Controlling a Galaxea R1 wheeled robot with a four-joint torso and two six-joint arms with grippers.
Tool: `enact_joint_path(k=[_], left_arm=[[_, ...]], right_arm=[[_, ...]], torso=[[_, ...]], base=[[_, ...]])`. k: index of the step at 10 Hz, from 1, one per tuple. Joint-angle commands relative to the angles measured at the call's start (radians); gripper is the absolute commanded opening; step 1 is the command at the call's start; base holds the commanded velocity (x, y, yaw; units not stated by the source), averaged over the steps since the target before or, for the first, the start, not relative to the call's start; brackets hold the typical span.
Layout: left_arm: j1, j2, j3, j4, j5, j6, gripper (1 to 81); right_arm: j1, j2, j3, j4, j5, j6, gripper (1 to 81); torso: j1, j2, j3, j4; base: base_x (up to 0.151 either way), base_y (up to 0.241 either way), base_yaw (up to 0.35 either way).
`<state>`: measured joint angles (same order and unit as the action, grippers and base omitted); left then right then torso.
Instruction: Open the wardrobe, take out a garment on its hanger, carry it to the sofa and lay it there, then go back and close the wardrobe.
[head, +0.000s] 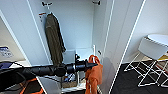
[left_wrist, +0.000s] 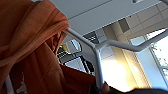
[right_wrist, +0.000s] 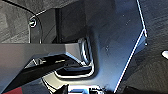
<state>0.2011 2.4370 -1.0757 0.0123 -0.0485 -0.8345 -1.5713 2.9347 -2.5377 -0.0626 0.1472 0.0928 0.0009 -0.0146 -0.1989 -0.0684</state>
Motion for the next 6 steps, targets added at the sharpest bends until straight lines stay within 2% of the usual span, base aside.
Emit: enact_joint_path(k=[1, 6], left_arm=[[-0.174, -0.001, 0.046, 0.032, -0.094, 0.011, 1.0], [-0.176, -0.018, 0.063, 0.032, -0.094, 0.011, 1.0]], right_arm=[[-0.037, -0.076, 0.112, -0.031, -0.055, -0.011, 81.1], [-0.051, -0.087, 0.111, -0.031, -0.054, -0.01, 81.1]], torso=[[0.0, 0.0, 0.0, 0.0], [0.0, 0.0, 0.0, 0.0]], base=[[0.0, 0.0, -0.158], [0.0, 0.0, -0.166]])
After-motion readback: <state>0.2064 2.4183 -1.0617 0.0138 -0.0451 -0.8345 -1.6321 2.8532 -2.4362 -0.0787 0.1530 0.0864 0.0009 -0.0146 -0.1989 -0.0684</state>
